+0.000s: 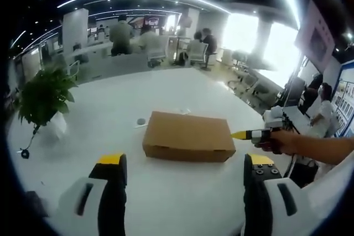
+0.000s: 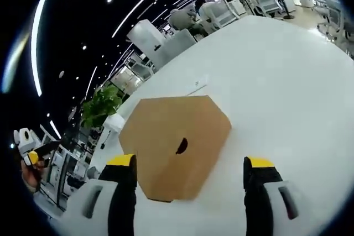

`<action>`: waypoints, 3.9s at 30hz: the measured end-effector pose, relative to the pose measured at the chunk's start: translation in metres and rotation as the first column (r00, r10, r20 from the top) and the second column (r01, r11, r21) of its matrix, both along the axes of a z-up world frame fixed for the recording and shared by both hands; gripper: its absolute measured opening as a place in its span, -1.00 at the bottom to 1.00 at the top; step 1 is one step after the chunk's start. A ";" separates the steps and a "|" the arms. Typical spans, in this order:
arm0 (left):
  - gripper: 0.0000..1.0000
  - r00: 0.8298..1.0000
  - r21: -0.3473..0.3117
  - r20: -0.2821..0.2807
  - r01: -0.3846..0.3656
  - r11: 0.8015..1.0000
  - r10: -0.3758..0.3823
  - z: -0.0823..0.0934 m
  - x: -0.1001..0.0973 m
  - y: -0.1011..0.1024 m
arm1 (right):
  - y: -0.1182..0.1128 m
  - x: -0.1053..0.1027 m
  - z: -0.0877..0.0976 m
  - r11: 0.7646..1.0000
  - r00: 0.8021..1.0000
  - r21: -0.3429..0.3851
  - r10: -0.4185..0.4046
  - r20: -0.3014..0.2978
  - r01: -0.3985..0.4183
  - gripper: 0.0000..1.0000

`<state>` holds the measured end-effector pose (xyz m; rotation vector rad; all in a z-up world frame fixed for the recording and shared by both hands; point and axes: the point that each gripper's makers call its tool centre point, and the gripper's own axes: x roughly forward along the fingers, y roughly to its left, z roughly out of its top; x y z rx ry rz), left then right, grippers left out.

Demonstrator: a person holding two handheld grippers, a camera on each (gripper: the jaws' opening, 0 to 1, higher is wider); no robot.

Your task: Operate the shoe box by opening the lid, removing the specified soft item, and placing it in the target area until the item is outside and the box remains undamaged.

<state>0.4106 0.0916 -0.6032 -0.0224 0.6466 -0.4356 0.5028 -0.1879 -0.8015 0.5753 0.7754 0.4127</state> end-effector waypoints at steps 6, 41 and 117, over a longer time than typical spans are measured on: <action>0.79 1.000 0.002 0.020 -0.014 1.000 0.013 0.003 -0.001 0.002 | 0.003 0.006 -0.009 0.999 0.999 0.041 -0.015 -0.035 0.017 0.53; 0.78 0.999 0.047 -0.010 0.031 0.998 -0.031 -0.003 0.004 -0.022 | 0.012 0.018 -0.031 0.964 0.985 0.251 -0.051 -0.162 0.092 0.43; 0.68 0.995 -0.049 -0.095 -0.043 0.998 0.038 -0.024 -0.021 -0.015 | 0.017 0.018 -0.001 0.914 0.979 0.378 -0.081 -0.189 0.149 -0.46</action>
